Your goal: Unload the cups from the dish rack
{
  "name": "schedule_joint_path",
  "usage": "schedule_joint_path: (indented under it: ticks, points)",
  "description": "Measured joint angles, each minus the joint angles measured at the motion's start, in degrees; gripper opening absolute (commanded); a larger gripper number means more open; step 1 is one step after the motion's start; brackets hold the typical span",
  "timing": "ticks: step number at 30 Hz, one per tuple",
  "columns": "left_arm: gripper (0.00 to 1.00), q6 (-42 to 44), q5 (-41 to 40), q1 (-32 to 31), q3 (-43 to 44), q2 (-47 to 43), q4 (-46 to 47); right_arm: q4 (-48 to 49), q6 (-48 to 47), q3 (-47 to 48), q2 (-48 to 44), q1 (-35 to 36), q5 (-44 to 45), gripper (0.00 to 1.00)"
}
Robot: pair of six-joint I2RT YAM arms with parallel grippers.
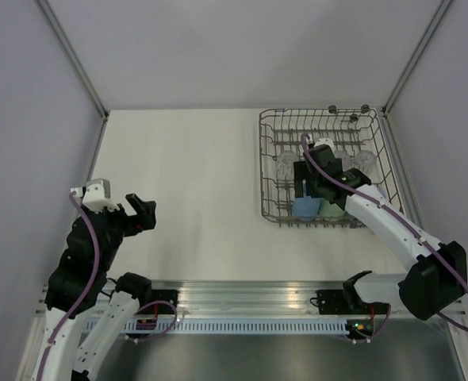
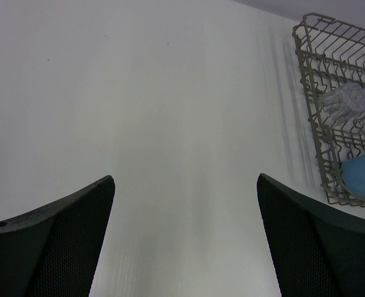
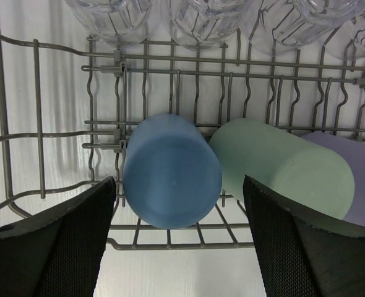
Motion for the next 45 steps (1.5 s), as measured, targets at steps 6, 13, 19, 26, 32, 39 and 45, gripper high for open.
schedule_joint_path:
  ticks: [6,13,19,26,32,39,45]
  points:
    - [1.00,0.00,0.28,-0.02,-0.02,-0.52,0.02,0.00,-0.07,-0.44,2.93,-0.92,-0.96,0.86]
    - [1.00,0.00,0.42,-0.04,-0.04,-0.81,0.02,0.22,-0.28,-0.52,4.24,-1.18,-2.23,0.77]
    - [1.00,0.00,0.42,-0.63,-0.11,-1.27,0.02,0.35,-0.55,-0.61,4.79,-1.42,-3.13,0.65]
    - [1.00,0.00,0.42,-0.79,-0.39,-1.88,0.02,0.59,-0.72,-0.61,5.18,-1.46,-3.52,0.49]
    - [1.00,0.00,0.42,-0.79,-0.39,-1.88,0.02,-1.03,-0.81,0.61,5.14,-1.46,-4.26,0.45]
    - [1.00,0.00,0.42,-0.79,-0.39,-1.88,0.02,-4.61,-1.18,6.08,2.93,-1.53,-4.52,0.45]
    - [1.00,0.00,0.74,-0.79,-0.28,-0.90,0.00,-6.56,-1.75,11.89,-0.24,-1.57,-5.16,0.42]
